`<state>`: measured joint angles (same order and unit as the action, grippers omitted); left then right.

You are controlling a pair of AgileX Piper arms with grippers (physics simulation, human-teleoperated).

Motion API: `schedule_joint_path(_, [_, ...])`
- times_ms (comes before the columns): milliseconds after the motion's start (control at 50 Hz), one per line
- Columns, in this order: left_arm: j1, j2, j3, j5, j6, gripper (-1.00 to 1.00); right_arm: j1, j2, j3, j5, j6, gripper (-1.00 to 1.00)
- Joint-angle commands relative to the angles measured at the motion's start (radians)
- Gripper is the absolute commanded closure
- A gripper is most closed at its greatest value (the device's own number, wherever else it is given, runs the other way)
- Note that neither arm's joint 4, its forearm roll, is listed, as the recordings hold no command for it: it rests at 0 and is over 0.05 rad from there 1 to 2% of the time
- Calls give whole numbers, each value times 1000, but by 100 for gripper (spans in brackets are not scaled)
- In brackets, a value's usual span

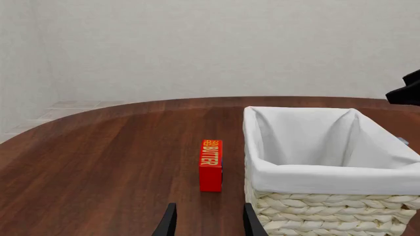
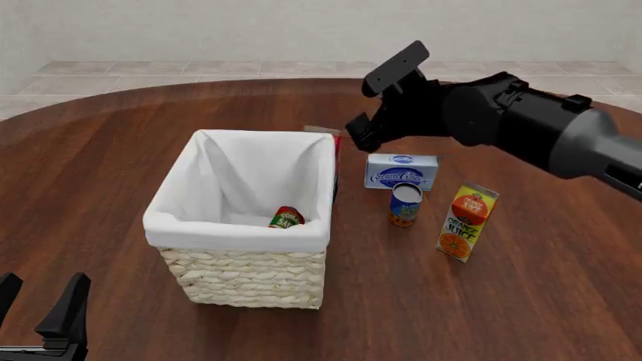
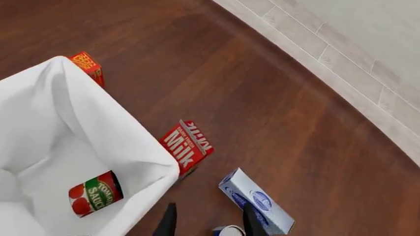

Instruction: Pick up the alphabet soup and the tomato sauce, and put them in the basket.

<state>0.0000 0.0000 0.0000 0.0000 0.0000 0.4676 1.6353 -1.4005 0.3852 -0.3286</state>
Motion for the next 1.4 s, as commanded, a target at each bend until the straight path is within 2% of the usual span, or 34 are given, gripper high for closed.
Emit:
schedule_joint_path(20, [0,0,0,0,0,-100,-49,11,6,9,-35,-100])
schedule_joint_path(340, [0,0,0,0,0,-100,-97,41,-14,44,-69,-100])
schedule_joint_path(700, [0,0,0,0,0,-100,-96,63,-16,89,-98,-100])
schedule_joint_path(860, [0,0,0,0,0,-100,-101,92,-50,125,-83,-100])
schedule_joint_path(1020, [0,0,0,0,0,-100,-114,116,-67,153,-94,-100])
schedule_joint_path(1080, [0,0,0,0,0,-100,-127,118,-62,149,-114,-100])
schedule_joint_path(1100, [0,0,0,0,0,-100,-122,128,-74,167,-100,-100])
schedule_joint_path(1400, [0,0,0,0,0,-100,-143,173,-89,184,-118,-100])
